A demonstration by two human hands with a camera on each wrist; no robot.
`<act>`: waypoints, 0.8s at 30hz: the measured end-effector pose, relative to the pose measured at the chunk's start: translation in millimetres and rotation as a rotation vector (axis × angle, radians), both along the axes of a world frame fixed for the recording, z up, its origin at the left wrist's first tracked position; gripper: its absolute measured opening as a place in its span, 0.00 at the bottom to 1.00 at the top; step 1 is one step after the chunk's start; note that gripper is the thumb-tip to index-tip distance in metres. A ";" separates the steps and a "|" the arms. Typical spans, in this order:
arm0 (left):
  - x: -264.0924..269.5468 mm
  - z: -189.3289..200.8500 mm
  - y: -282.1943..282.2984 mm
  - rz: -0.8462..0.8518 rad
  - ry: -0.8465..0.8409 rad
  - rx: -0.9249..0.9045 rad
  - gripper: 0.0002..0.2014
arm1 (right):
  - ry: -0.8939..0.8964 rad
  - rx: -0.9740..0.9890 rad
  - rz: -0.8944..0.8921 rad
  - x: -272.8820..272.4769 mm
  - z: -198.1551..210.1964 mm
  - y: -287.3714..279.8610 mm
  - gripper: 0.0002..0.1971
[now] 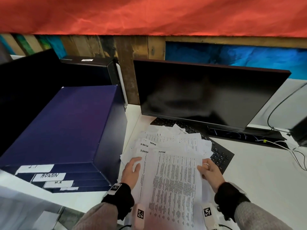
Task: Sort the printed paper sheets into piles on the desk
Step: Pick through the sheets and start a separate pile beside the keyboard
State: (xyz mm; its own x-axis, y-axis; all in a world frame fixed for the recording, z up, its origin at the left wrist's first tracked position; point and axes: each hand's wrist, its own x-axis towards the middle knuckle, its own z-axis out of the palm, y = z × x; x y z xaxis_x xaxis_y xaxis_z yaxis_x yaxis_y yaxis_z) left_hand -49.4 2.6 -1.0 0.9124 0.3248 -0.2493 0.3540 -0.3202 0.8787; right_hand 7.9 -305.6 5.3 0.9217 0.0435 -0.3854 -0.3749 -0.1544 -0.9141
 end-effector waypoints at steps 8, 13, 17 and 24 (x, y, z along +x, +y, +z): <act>3.3 -1.1 -1.8 0.067 0.099 -0.218 0.05 | 0.047 0.227 0.008 -2.1 1.4 8.1 0.08; 5.1 -4.7 -3.2 0.087 0.050 -0.185 0.10 | -0.021 -0.147 -0.040 -6.8 -3.3 19.5 0.08; 4.4 -6.6 -1.7 0.106 0.060 -0.217 0.10 | -0.085 -0.444 -0.058 -7.6 -8.8 15.7 0.13; 3.1 -6.2 -3.4 0.153 -0.009 -0.112 0.17 | -0.014 -0.667 0.080 -6.3 -12.7 -22.5 0.16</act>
